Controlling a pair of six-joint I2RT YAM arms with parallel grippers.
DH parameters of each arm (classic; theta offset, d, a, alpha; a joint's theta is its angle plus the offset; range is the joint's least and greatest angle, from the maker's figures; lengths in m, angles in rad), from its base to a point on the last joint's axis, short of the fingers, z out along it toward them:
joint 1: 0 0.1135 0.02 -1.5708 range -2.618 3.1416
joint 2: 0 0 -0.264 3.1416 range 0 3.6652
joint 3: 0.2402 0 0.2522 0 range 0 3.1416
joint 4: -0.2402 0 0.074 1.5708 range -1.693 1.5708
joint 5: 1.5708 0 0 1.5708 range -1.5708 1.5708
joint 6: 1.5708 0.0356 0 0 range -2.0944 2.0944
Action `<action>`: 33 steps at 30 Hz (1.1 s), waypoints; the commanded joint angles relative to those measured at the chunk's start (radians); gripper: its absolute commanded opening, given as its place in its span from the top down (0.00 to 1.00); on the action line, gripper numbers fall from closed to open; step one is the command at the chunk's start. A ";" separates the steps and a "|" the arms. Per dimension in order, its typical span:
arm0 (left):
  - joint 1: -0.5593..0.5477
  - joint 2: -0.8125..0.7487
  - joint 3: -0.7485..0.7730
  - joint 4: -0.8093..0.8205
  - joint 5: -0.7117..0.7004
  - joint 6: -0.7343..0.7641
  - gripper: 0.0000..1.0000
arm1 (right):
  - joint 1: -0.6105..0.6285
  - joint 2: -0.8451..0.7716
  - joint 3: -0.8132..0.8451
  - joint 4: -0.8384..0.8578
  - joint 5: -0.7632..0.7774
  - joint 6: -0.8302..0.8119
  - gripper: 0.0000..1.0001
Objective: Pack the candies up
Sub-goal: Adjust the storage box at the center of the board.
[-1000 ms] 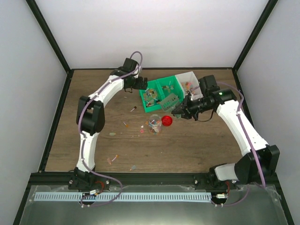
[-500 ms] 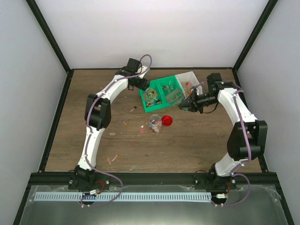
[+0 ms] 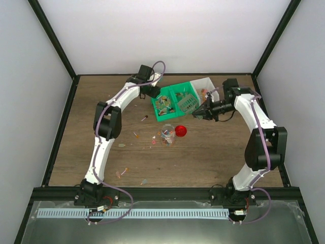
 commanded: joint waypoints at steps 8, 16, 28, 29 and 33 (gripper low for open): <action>-0.035 -0.095 -0.131 -0.059 0.025 -0.012 0.53 | -0.003 -0.085 -0.084 0.079 -0.015 0.030 0.99; -0.062 -0.249 -0.386 0.020 -0.005 -0.050 0.53 | -0.004 -0.116 -0.092 0.099 -0.016 0.058 0.99; -0.081 -0.425 -0.659 0.052 0.049 -0.110 0.54 | -0.003 -0.179 -0.129 0.144 -0.017 0.115 0.99; -0.082 -0.432 -0.672 0.053 0.057 -0.127 0.54 | -0.003 -0.189 -0.139 0.150 -0.017 0.121 0.99; -0.096 -0.465 -0.732 0.077 0.083 -0.201 0.55 | -0.003 -0.240 -0.192 0.182 -0.017 0.154 0.99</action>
